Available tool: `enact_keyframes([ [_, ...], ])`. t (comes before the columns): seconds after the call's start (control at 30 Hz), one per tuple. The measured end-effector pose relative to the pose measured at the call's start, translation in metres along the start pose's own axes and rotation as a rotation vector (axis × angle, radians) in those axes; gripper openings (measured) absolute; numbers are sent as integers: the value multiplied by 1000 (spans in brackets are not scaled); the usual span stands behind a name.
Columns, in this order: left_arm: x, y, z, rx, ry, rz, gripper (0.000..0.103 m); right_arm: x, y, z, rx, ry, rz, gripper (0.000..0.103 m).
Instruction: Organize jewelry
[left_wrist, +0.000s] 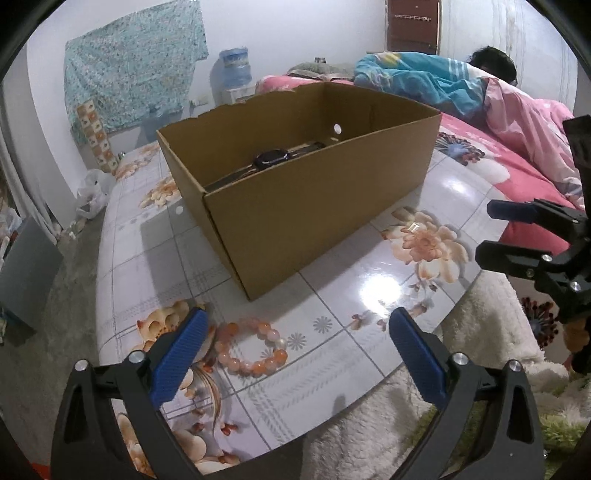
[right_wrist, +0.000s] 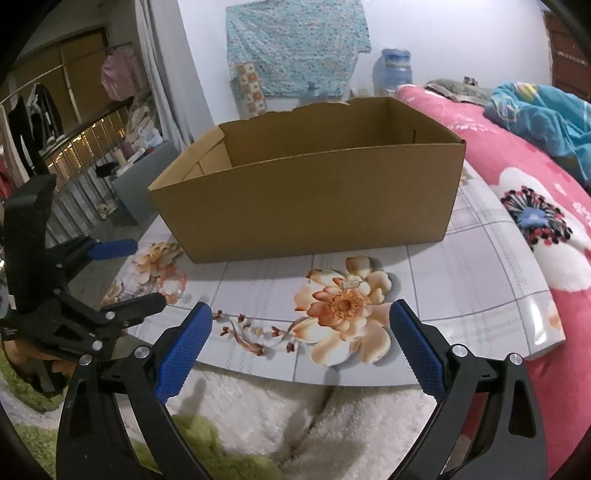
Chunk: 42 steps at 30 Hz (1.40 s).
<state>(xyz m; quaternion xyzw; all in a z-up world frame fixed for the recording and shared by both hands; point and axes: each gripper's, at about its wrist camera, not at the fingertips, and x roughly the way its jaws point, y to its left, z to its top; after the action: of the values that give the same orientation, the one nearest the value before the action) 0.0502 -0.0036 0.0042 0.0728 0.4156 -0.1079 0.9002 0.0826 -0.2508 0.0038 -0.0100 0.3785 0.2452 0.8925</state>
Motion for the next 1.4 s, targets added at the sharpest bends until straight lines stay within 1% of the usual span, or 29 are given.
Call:
enact_keyframes([
  [0.03, 2, 3, 0, -10, 11, -5, 85, 1, -1, 0, 4, 3, 3, 92],
  [0.1, 7, 6, 0, -20, 28, -4, 71, 5, -4, -1, 15, 12, 11, 92],
  [0.13, 10, 8, 0, -24, 43, -2, 69, 6, -6, -1, 19, 15, 14, 92],
  [0.2, 14, 9, -1, -33, 64, -1, 57, 9, -9, 0, 27, 22, 22, 92],
  [0.37, 23, 6, -1, -14, 110, 15, 43, 11, -15, 2, 32, 25, 32, 92],
  [0.5, 34, 3, -3, -5, 156, 37, 40, 13, -21, 2, 48, 27, 39, 91],
  [0.57, 40, 5, -5, -16, 182, 35, 38, 14, -23, 2, 56, 28, 38, 90],
  [0.63, 48, 7, -8, -38, 212, 23, 30, 14, -25, 3, 60, 26, 37, 90],
  [0.7, 50, 11, -9, -71, 207, 3, 25, 12, -27, 2, 69, 22, 37, 89],
  [0.73, 51, 12, -8, -76, 205, 8, 22, 11, -29, 2, 75, 19, 37, 89],
  [0.8, 53, 14, -6, -73, 203, 16, 13, 11, -32, 0, 85, 16, 37, 87],
  [0.9, 54, 13, -3, -74, 202, 16, 9, 9, -36, -1, 100, 12, 37, 86],
  [1.23, 64, -23, 13, -2, 167, -53, 9, 5, -48, -3, 135, 8, 20, 79],
  [1.4, 70, -33, 18, 31, 156, -58, 9, -2, -60, -7, 162, -3, 10, 73],
])
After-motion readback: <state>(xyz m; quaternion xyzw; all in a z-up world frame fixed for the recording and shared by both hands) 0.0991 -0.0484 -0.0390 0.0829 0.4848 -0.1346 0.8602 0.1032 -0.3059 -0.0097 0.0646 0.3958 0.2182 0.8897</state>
